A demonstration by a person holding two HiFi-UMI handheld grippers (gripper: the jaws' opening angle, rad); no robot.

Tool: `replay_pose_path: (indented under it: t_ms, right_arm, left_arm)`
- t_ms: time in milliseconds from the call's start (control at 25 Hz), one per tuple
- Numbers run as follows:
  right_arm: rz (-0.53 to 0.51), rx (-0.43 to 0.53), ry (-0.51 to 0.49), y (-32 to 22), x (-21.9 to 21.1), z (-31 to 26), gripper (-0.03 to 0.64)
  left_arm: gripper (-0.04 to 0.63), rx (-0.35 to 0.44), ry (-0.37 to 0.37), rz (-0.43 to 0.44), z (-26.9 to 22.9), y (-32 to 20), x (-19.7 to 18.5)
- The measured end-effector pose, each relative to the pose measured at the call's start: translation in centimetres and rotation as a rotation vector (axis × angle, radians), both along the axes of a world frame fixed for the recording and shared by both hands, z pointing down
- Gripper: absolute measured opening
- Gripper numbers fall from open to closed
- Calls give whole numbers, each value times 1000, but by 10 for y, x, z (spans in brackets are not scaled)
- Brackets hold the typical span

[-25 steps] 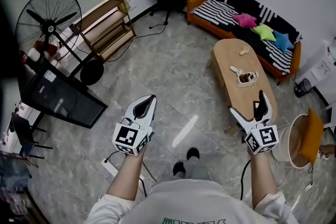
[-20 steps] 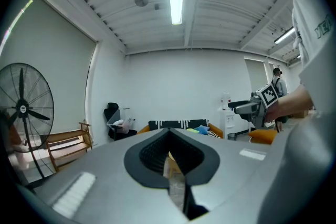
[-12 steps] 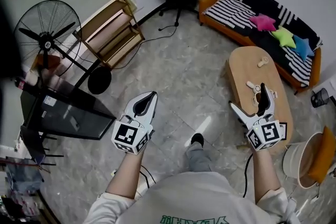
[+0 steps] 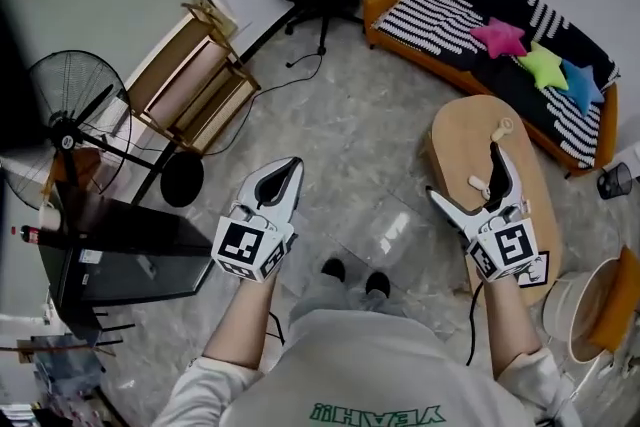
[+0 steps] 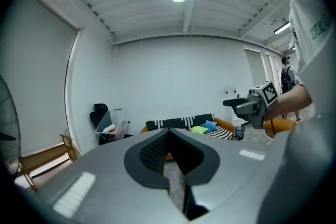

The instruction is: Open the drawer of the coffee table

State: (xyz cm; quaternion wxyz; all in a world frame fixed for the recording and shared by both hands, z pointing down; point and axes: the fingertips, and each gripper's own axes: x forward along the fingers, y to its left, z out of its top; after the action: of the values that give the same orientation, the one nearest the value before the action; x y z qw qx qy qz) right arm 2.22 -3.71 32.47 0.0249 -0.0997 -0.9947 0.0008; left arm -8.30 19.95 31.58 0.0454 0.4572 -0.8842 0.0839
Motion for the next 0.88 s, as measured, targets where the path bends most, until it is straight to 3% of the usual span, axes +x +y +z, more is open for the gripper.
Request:
replay_pose_path:
  t_ms: [320, 640, 880]
  right_arm:
    - [197, 36, 11, -53, -30, 7, 589]
    - [586, 22, 76, -106, -70, 27, 589]
    - [853, -44, 115, -99, -111, 28, 589]
  left_arm:
    - [-2, 20, -6, 198, 8, -89, -98]
    - [-2, 8, 52, 580, 42, -203, -199]
    - [-2, -55, 84, 881, 53, -257, -256]
